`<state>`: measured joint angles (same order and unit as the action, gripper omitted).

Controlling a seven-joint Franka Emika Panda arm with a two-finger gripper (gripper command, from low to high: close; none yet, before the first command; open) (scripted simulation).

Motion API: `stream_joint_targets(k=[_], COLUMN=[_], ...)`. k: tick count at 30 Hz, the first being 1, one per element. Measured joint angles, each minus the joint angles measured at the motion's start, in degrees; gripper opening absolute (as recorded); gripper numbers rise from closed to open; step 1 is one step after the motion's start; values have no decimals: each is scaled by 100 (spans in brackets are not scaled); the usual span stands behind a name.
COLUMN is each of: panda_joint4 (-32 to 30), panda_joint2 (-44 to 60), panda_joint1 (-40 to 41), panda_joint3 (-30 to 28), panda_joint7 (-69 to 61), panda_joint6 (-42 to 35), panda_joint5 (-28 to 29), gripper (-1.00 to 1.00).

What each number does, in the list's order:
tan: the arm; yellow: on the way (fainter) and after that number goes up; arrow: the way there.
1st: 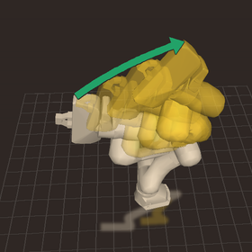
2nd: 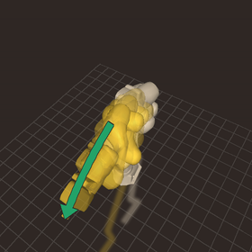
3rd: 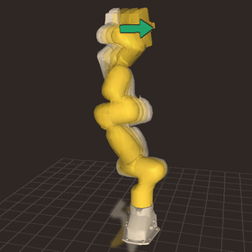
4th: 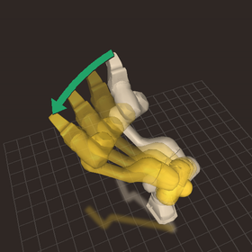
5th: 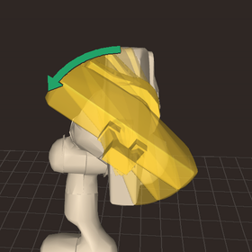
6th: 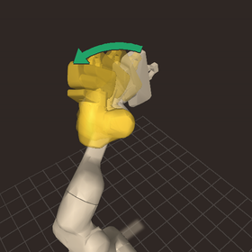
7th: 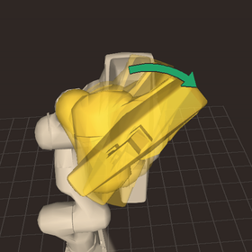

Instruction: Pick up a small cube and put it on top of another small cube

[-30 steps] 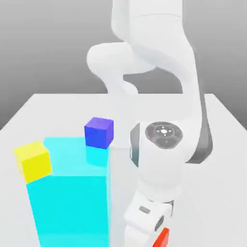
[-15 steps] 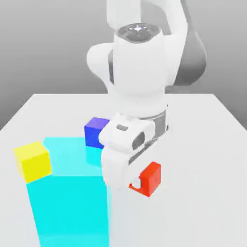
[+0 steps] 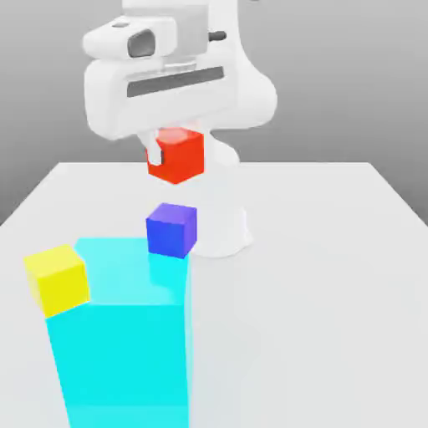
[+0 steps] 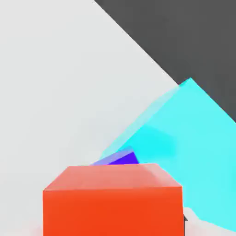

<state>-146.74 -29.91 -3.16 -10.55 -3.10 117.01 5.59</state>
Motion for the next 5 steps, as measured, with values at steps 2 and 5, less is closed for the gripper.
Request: stream_joint_targets(k=[2, 5], panda_joint4=[-283, -283], panda_joint2=[121, 121], panda_joint1=[21, 21], panda_joint3=[-28, -28], panda_joint7=[-5, -5], panda_joint6=[405, 405], panda_joint5=[20, 19], gripper=[100, 100])
